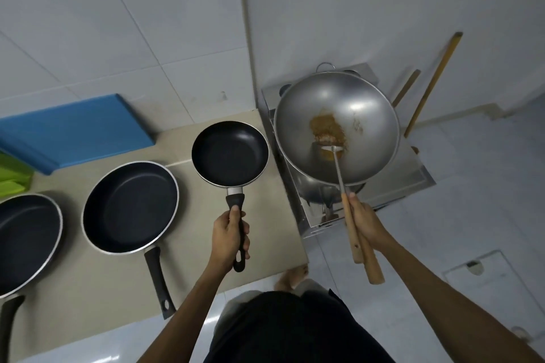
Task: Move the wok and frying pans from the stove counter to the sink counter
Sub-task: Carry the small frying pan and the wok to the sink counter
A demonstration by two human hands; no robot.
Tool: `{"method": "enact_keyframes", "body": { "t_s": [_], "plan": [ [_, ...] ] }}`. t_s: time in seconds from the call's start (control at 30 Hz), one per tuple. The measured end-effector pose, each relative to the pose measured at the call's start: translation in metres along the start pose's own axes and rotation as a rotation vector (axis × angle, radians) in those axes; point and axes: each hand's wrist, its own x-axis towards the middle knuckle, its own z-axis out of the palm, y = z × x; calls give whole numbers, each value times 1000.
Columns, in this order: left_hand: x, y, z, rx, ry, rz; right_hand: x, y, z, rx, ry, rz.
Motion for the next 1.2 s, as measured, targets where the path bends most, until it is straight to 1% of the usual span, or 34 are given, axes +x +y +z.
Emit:
{"method": "enact_keyframes", "body": {
  "t_s": [0.1,0.17,0.33,0.47,0.53,0.6,0.7,0.77,0.93,1.1,1.2],
  "plan": [
    [-21,-8,-28,-49,37,-13,-24,-2,14,-96,37,-11],
    [-40,-14,-50,-83,75,-23,-42,-7,27,-156,26,-29],
    [-98,-36,-121,-183,237,-52,-88,-22,81,-348,-64,-139],
    [-134,-46,-173,-230,344,-43,-110,-34,122,-389,-120,-181],
    [-161,-55,-213,-294,432,-56,-129,-44,163,-437,-190,-209],
    [-172,-60,-233,-320,466,-76,-137,-53,185,-451,-210,-230],
    [-201,-72,-281,-381,567,-74,-164,-67,243,-487,-299,-295],
    [-212,-77,-309,-403,627,-66,-176,-78,275,-538,-324,-338],
    [-228,-78,-375,-462,748,-53,-197,-113,347,-661,-402,-445],
    [-233,-74,-459,-487,835,-22,-212,-157,442,-753,-493,-496],
    [-235,-75,-515,-483,896,-14,-223,-179,505,-747,-570,-481]
  ]
}}
